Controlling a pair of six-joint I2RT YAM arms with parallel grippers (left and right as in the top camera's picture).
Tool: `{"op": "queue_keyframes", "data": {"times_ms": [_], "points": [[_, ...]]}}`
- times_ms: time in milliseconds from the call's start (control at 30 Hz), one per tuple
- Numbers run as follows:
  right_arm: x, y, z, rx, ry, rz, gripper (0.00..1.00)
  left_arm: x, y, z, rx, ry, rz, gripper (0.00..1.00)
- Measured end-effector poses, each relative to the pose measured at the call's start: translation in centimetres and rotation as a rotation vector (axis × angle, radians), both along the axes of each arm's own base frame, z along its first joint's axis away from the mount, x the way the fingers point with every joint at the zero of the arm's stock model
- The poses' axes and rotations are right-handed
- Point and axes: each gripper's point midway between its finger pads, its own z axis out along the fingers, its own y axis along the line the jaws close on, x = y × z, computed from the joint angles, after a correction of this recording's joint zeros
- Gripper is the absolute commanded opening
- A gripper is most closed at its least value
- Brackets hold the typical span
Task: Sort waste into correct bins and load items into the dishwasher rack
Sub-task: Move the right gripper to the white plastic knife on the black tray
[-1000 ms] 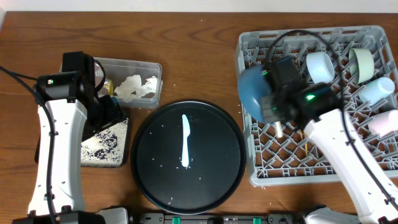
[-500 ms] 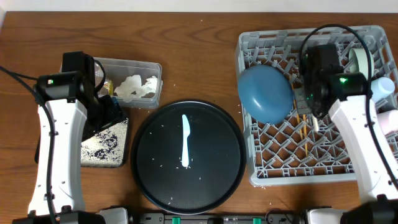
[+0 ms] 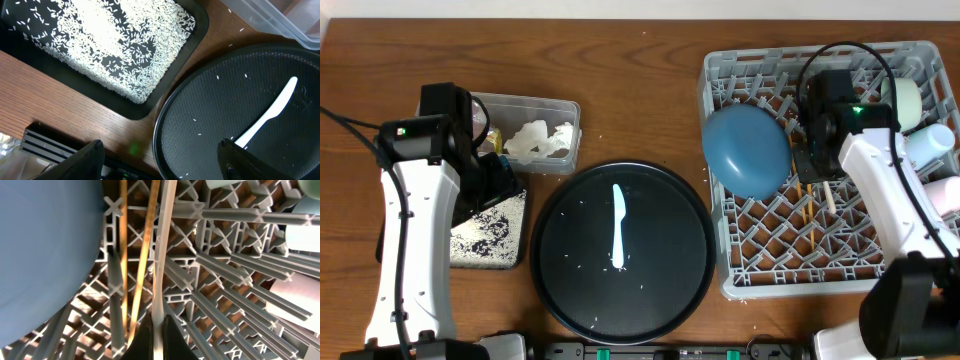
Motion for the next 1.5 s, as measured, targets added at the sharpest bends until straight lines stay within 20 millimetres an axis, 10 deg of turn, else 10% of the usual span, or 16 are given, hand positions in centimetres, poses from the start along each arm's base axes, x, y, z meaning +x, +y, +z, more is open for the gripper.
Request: {"op": "queue_keyframes", "data": {"times_ms": [200, 467, 967, 1200, 1500], "points": [[0.2, -0.6, -1.2, -0.003, 0.027, -0.018, 0.02, 0.0, 0.0, 0.0, 0.000, 0.000, 0.000, 0.73], [0.0, -0.6, -1.3, 0.014, 0.038, -0.018, 0.42, 0.0, 0.0, 0.0, 0.000, 0.000, 0.000, 0.73], [-0.7, 5.1, 0.2, 0.304, 0.016, -0.010, 0.45, 0.0, 0.0, 0.0, 0.000, 0.000, 0.000, 0.73], [-1.4, 13.8, 5.3, 0.408, -0.110, 0.144, 0.54, 0.0, 0.0, 0.0, 0.001, -0.001, 0.000, 0.73], [-5.1, 27.8, 2.4, 0.512, -0.039, 0.298, 0.59, 0.1, 0.0, 0.0, 0.001, -0.004, 0.000, 0.73]]}}
